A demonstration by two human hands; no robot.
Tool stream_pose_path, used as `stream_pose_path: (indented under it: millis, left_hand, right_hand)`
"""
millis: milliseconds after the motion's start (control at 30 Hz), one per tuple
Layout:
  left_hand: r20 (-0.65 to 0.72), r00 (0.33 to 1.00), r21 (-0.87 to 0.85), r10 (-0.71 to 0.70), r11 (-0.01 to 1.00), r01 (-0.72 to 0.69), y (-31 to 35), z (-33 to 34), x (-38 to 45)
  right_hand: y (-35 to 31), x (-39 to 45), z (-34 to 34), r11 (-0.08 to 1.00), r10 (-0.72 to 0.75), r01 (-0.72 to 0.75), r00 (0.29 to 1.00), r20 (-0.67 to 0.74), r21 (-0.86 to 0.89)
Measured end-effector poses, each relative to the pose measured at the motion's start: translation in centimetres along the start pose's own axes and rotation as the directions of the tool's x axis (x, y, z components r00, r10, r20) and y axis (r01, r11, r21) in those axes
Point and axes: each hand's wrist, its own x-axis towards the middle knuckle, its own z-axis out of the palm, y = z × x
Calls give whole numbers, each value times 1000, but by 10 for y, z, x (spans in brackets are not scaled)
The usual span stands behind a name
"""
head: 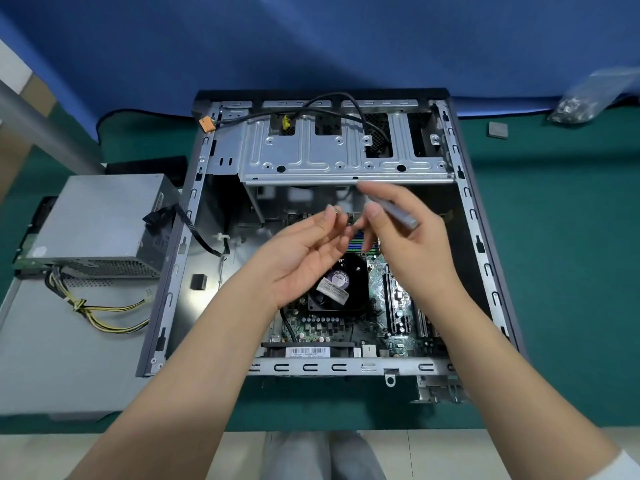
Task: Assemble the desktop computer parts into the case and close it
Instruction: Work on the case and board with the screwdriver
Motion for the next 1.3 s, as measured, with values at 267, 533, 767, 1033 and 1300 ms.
stream_pose_path:
  millis: [267,533,767,1033,1300]
  left_hand:
    - [-3,1000,75,-7,997,8,1,-1,-1]
    - [17,997,100,-72,993,70,1,1,-3]
    - [3,998,62,-57,996,56,2,1,-5]
    - [7,999,32,-54,998,54,2,0,-6]
    - [-38,999,76,15,997,-12,2,0,-5]
  right_hand:
    - [-5,-9,-7,984,56,-46,997,-57,172]
    - [-3,-13,-7,977,32,-7,993,-115,212]
    - [-3,-10,-5,979,65,-43,992,-106,200]
    - [-2,-11,-5,977,53,-32,994,-95,210]
    - [-3,-12,-7,989,39,-29,997,-73,142]
